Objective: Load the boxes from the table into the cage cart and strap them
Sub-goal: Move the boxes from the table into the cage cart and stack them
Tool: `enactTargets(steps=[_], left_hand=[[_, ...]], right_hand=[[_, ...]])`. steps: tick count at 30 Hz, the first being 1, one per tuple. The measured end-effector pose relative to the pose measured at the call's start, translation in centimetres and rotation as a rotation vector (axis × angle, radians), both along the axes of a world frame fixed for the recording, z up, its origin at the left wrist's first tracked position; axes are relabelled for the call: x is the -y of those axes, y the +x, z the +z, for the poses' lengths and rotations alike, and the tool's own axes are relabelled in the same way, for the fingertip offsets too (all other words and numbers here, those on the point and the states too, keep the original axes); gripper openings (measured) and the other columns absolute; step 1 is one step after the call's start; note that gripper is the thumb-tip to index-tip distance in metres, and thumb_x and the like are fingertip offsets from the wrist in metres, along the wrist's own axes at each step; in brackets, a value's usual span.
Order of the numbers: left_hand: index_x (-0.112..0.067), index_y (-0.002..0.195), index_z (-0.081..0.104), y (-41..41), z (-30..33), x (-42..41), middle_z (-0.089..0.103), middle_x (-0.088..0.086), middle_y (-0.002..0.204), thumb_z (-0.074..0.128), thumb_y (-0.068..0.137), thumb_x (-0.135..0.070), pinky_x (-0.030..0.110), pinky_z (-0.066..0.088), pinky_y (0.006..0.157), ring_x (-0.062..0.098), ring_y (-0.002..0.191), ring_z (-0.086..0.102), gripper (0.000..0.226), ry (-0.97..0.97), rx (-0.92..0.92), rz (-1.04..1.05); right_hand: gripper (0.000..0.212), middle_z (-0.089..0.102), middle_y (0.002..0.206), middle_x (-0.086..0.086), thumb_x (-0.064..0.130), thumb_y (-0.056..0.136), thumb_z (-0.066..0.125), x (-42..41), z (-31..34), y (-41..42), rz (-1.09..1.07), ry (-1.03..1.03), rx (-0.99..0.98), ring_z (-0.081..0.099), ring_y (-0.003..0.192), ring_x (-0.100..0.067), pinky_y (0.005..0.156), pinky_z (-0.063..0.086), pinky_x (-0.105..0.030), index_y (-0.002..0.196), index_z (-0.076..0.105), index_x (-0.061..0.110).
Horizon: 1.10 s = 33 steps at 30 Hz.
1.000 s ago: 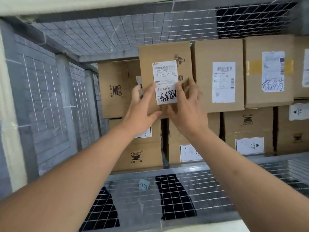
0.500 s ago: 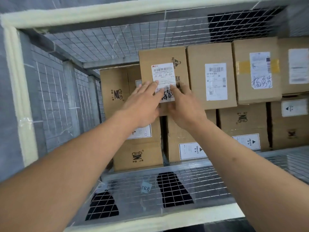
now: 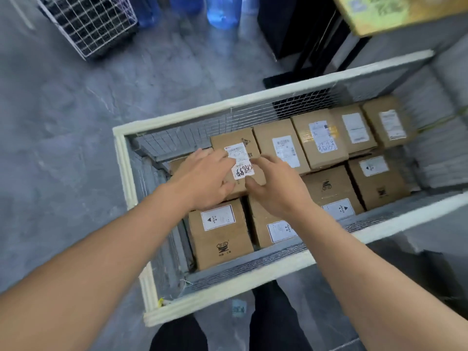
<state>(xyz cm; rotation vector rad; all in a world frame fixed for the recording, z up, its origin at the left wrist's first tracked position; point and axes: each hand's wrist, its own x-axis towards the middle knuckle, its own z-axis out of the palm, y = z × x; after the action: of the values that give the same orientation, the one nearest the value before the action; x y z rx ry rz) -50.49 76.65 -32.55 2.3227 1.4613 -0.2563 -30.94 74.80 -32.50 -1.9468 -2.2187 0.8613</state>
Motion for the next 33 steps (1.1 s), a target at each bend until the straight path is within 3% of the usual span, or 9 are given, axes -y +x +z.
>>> enactTargets(steps=[8, 11, 15, 19, 27, 33], left_hand=[[-0.026, 0.155, 0.039, -3.1, 15.0, 5.6, 0.039, 0.001, 0.158, 0.046, 0.104, -0.053, 0.038, 0.027, 0.119, 0.024, 0.146, 0.034, 0.058, 0.132, 0.045, -0.123], [-0.028, 0.160, 0.035, -4.6, 19.8, 7.7, 0.030, -0.001, 0.166, 0.045, 0.104, -0.054, 0.038, 0.028, 0.121, 0.023, 0.151, 0.030, 0.062, 0.176, 0.077, -0.154], [-0.028, 0.159, 0.037, -6.1, 25.3, 10.3, 0.035, -0.005, 0.162, 0.047, 0.104, -0.054, 0.037, 0.036, 0.115, 0.019, 0.147, 0.035, 0.061, 0.269, 0.139, -0.227], [-0.027, 0.160, 0.036, -6.4, 30.1, 12.3, 0.033, -0.003, 0.164, 0.048, 0.103, -0.055, 0.042, 0.036, 0.119, 0.020, 0.149, 0.033, 0.065, 0.290, 0.186, -0.296], [-0.028, 0.161, 0.033, -1.6, 38.7, 16.3, 0.034, -0.006, 0.164, 0.046, 0.103, -0.058, 0.041, 0.042, 0.116, 0.018, 0.148, 0.038, 0.066, 0.379, 0.266, -0.480], [-0.030, 0.162, 0.031, 4.3, 42.2, 21.1, 0.030, -0.005, 0.166, 0.042, 0.101, -0.063, 0.042, 0.038, 0.120, 0.017, 0.151, 0.033, 0.070, 0.371, 0.300, -0.611]], right_hand=[[0.054, 0.044, 0.159, -0.002, 0.048, 0.101, 0.055, 8.3, 14.4, -2.4, -0.157, 0.143, 0.032, 0.045, 0.143, -0.022, 0.113, 0.042, -0.044, 0.150, 0.051, 0.026], [0.057, 0.040, 0.162, -0.001, 0.051, 0.101, 0.054, 11.6, 19.3, -3.5, -0.214, 0.182, 0.065, 0.042, 0.146, -0.023, 0.116, 0.040, -0.045, 0.152, 0.048, 0.028], [0.060, 0.038, 0.163, 0.000, 0.055, 0.100, 0.053, 16.1, 25.2, -4.6, -0.277, 0.258, 0.101, 0.039, 0.148, -0.020, 0.117, 0.039, -0.042, 0.153, 0.047, 0.028], [0.061, 0.037, 0.165, 0.000, 0.055, 0.100, 0.052, 20.0, 30.2, -5.1, -0.338, 0.314, 0.124, 0.037, 0.149, -0.018, 0.118, 0.037, -0.040, 0.154, 0.046, 0.029], [0.063, 0.040, 0.163, -0.001, 0.060, 0.098, 0.052, 27.7, 38.5, -2.5, -0.481, 0.397, 0.181, 0.037, 0.149, -0.017, 0.118, 0.036, -0.039, 0.153, 0.048, 0.030], [0.065, 0.036, 0.165, -0.001, 0.064, 0.098, 0.050, 34.5, 42.1, 1.0, -0.592, 0.406, 0.221, 0.034, 0.151, -0.019, 0.119, 0.035, -0.041, 0.155, 0.044, 0.033]])
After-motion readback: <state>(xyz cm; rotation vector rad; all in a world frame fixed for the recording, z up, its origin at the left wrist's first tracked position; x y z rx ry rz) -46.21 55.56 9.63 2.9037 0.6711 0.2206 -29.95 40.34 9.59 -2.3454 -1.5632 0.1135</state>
